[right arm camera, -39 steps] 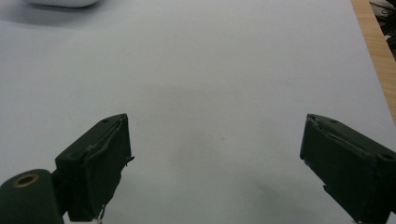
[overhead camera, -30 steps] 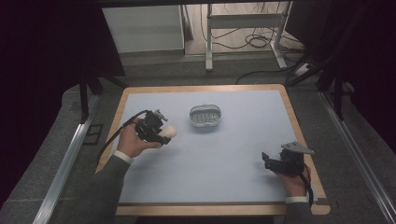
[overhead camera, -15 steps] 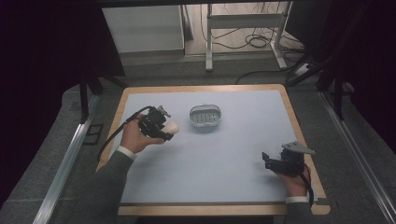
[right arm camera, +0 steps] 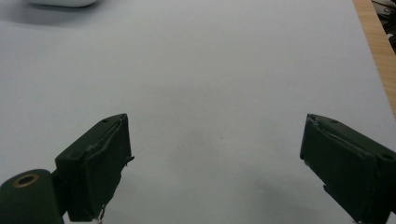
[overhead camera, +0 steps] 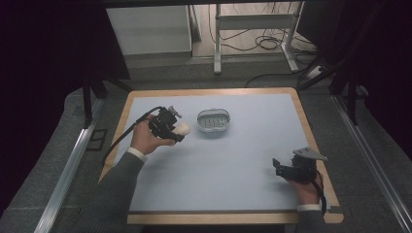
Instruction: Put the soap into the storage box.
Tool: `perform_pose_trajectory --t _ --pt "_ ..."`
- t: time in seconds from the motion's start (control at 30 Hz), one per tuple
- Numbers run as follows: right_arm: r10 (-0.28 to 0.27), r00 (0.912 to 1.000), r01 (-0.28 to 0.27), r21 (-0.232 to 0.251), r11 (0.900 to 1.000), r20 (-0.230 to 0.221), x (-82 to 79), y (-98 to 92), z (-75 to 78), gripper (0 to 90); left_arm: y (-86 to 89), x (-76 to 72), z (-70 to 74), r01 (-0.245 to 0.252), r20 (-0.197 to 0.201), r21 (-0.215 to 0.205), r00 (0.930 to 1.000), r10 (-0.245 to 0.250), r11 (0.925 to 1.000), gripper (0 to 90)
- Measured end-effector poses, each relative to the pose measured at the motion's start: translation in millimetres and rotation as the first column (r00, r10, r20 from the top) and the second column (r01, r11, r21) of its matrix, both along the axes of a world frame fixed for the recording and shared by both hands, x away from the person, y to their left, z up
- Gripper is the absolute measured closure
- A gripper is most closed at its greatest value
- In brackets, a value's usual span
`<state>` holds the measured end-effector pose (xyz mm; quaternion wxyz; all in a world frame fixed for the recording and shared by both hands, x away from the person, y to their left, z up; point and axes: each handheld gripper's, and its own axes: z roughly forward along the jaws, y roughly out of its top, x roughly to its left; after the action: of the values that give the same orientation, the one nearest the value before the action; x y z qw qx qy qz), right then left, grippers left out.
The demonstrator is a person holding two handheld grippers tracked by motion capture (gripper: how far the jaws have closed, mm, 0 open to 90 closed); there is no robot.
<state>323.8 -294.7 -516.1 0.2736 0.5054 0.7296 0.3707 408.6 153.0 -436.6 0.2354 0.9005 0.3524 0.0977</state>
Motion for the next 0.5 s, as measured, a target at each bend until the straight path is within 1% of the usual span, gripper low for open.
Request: perform_pose_trajectory --t 0.3,0.4,0.43,0.5 --pt "0.002 1.0 -0.002 -0.003 1.0 -0.001 0.2 -0.1 -0.4 8.5 -10.2 8.7 1.4 0.008 0.013 0.003 0.9999 -0.008 1.0 49.9" --pt "0.002 1.0 -0.002 -0.004 1.0 -0.001 0.3 -0.4 -0.6 8.5 -11.6 10.2 1.9 0.006 0.011 0.0 0.9999 -0.006 1.0 49.9" --pt "0.002 1.0 -0.002 -0.004 1.0 -0.001 0.2 -0.6 -0.5 8.5 -12.0 12.2 1.8 0.005 0.009 -0.014 1.0 -0.005 0.9999 49.9" --pt "0.0 1.0 0.0 -0.004 1.0 0.0 0.2 -0.7 -0.4 8.5 -12.2 14.1 1.4 0.008 0.008 -0.012 0.9999 -0.008 0.9999 49.9"
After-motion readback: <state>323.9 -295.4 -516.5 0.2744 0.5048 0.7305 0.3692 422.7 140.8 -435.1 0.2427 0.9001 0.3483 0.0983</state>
